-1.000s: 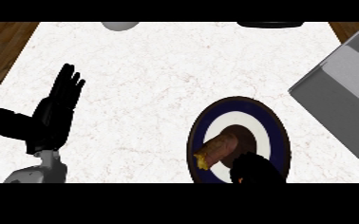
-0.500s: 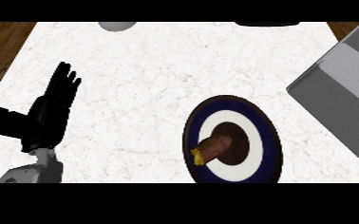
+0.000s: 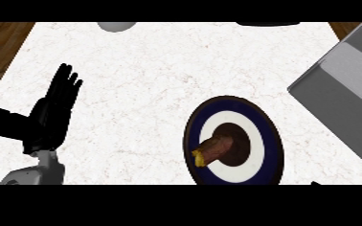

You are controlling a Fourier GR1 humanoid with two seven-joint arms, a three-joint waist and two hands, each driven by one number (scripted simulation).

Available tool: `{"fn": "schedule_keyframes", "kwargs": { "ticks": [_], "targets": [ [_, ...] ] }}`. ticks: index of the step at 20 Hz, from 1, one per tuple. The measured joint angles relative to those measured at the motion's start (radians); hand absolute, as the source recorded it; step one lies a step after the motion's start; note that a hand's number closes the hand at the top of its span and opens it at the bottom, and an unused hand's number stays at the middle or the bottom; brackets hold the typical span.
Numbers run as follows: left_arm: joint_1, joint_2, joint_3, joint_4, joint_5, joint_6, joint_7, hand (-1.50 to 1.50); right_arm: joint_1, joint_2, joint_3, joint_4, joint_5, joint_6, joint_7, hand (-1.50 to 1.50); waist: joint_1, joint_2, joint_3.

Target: Pick the tomato from the plate and place it in the cardboard box

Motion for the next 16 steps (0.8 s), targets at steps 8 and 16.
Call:
{"fn": "schedule_keyframes", "kwargs": {
  "ticks": [8,16],
  "targets": [
    [-0.012,0.000,-0.003,0.005,-0.001,-0.003,-0.003,0.00,-0.091,0.084,-0.214,0.009,-0.050,0.023,0.110,1.50,0.013,0.006,0.000],
    [-0.008,-0.010,-0.025,-0.006,-0.012,-0.003,0.004,0.00,-0.284,0.060,-0.523,0.100,-0.386,0.197,0.176,1.50,0.028,0.006,0.001]
  ]
}}
